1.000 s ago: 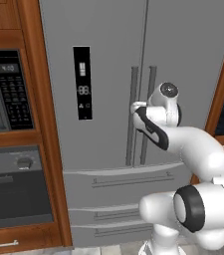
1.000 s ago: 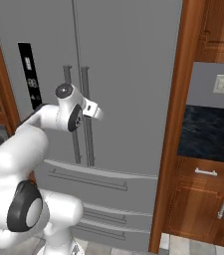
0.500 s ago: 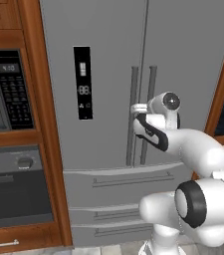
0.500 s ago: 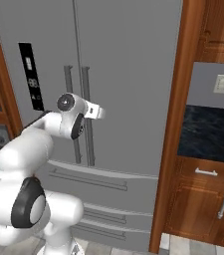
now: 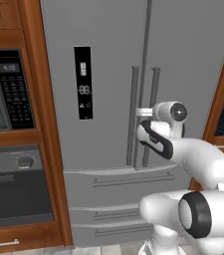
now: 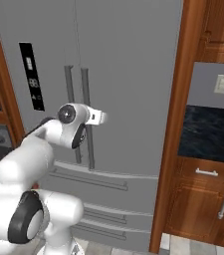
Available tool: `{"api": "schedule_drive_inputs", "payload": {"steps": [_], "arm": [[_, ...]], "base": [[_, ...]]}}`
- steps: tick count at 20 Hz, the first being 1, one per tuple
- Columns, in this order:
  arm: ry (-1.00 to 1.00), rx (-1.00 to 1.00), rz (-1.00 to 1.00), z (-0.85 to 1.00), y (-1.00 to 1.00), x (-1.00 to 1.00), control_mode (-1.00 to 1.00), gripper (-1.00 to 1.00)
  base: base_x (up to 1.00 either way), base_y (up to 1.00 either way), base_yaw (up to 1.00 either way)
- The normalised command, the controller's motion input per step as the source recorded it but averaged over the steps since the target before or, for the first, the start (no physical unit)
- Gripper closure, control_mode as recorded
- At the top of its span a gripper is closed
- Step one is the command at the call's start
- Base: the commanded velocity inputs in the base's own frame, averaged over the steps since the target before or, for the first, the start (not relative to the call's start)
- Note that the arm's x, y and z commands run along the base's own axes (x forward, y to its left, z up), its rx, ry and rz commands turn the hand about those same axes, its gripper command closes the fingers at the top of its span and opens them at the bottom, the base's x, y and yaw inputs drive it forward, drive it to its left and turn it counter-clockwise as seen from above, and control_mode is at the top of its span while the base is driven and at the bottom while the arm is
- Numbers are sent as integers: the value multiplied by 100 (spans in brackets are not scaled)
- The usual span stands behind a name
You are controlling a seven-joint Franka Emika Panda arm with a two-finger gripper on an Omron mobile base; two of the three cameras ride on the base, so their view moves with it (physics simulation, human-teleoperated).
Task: Move the hot dog bun to the plate on the dining table and place the condiment next to that plate. Then navigate to the fridge and take the sausage and place it on the plate as well.
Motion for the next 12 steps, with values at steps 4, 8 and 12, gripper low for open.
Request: {"api": "schedule_drive_inputs", "payload": {"steps": [4, 8, 12], "arm": [[-13, 0, -4, 0, -63, -100, -100, 100], [-8, 1, -8, 2, -85, -100, -100, 100], [-5, 0, -6, 15, -93, -100, -100, 100]], "base": [[0, 0, 0], [0, 0, 0], [0, 0, 0]]}}
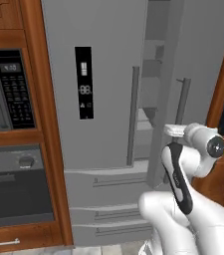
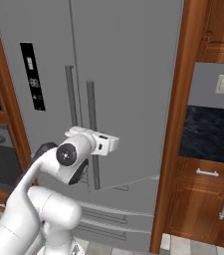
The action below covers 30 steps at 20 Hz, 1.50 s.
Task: Move the hot dog bun to the plate on the dining table and place the condiment next to that plate. Then navigate to the fridge and take the sausage and place it on the plate as well.
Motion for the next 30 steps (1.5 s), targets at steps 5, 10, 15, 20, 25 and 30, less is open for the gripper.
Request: {"api": "schedule_drive_inputs", "payload": {"steps": [5, 10, 15, 20, 25, 30], "arm": [[-3, 4, -1, 31, -100, -100, -100, 100], [-11, 4, 2, 47, -32, -100, -100, -100], [-32, -8, 10, 62, 78, -100, -100, -100], [-35, -22, 11, 42, 100, -100, -100, -100], [-1, -11, 15, 4, 100, -5, -100, -100], [20, -1, 7, -5, 86, 98, -100, -100]], "base": [[0, 0, 0], [0, 0, 0], [0, 0, 0], [0, 0, 0], [0, 0, 0], [0, 0, 0]]}}
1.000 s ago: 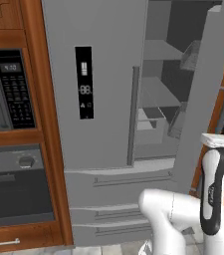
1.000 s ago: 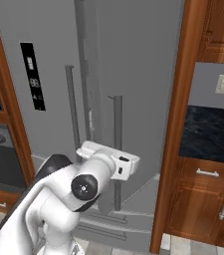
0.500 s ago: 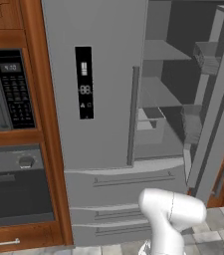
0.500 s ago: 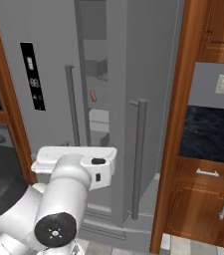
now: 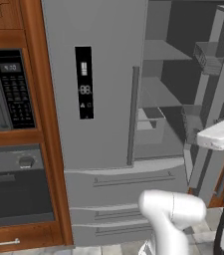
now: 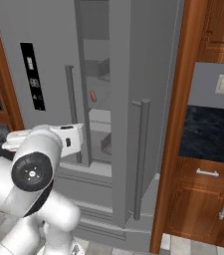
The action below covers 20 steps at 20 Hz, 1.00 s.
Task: Move the hot dog bun to the plate on the dining table and place the condiment next to that plate. Then navigate to the fridge and take the sausage and place it on the plate as well.
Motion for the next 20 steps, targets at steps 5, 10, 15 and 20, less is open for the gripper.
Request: {"api": "schedule_drive_inputs", "payload": {"steps": [5, 10, 15, 20], "arm": [[16, -1, -1, -12, 41, 100, -100, -100], [8, -4, -22, -14, 2, 100, -100, -100], [6, -11, -53, -7, -19, 81, -100, -100], [12, -3, -65, -7, -63, 58, -100, -100]], "base": [[0, 0, 0], [0, 0, 0], [0, 0, 0], [0, 0, 0]]}}
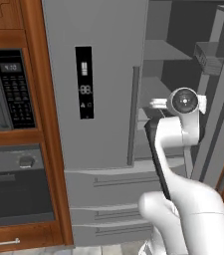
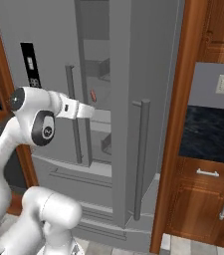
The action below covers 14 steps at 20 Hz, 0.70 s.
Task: Move the hot dog bun to the plate on the dining table and place the condiment next to that plate. Then navigate to the fridge and take the sausage and place it on the plate as well.
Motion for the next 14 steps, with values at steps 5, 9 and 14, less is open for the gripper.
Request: {"api": "schedule_drive_inputs", "payload": {"steps": [5, 9, 14], "arm": [[15, 0, -59, -7, -97, 31, -100, -100], [9, 0, -51, 0, -100, -7, -100, -100], [1, 0, -44, 0, -100, -55, -100, -100]], "base": [[0, 0, 0], [0, 0, 0], [0, 0, 0]]}}
